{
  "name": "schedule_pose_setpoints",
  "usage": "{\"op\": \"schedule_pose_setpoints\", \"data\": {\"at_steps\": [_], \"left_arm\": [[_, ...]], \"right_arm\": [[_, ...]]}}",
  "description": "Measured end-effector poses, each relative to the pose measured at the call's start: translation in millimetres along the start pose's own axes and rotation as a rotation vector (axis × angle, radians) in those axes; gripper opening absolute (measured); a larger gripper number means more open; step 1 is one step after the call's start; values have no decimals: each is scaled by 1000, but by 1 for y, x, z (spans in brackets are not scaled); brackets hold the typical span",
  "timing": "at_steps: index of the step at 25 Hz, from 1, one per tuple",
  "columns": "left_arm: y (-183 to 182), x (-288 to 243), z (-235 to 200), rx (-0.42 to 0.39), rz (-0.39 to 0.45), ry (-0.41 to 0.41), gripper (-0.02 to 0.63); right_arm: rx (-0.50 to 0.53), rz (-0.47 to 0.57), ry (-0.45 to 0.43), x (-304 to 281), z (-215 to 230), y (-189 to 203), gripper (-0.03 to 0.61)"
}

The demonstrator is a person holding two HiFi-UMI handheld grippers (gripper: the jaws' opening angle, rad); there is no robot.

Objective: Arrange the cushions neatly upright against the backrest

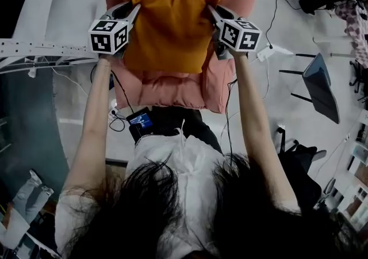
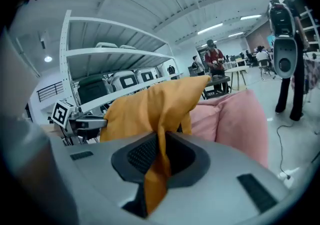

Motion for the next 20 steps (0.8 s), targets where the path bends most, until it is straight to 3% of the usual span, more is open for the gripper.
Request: {"op": "schedule_pose_setpoints", "data": {"at_steps": [3,7,12,17,20], "left_arm": [[32,-18,-9,174,96,180,87],[70,-40,10,269,156,324,89],[72,-87,32,249,128,357,89],[67,-103,13,271,120,367,89],[62,-104,10,236,97,367,91]], "right_arm": [[-49,-34,71,-6,15,31,60],[-128,-84,158,-9,47,68,60],[-241,-100,243,0,80,97,60],[-166,-141,254,-12,80,89,60],[-166,-142,268,-14,78,87,61]]}}
Point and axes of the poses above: the fingertips, and each gripper's own axes: x backward along the fingers, z to its right, y out of its underside, the point moved 10 cm from there along x, backward along the fingers, and after that the axes turned 14 degrees about x, right-handed, at the moved point
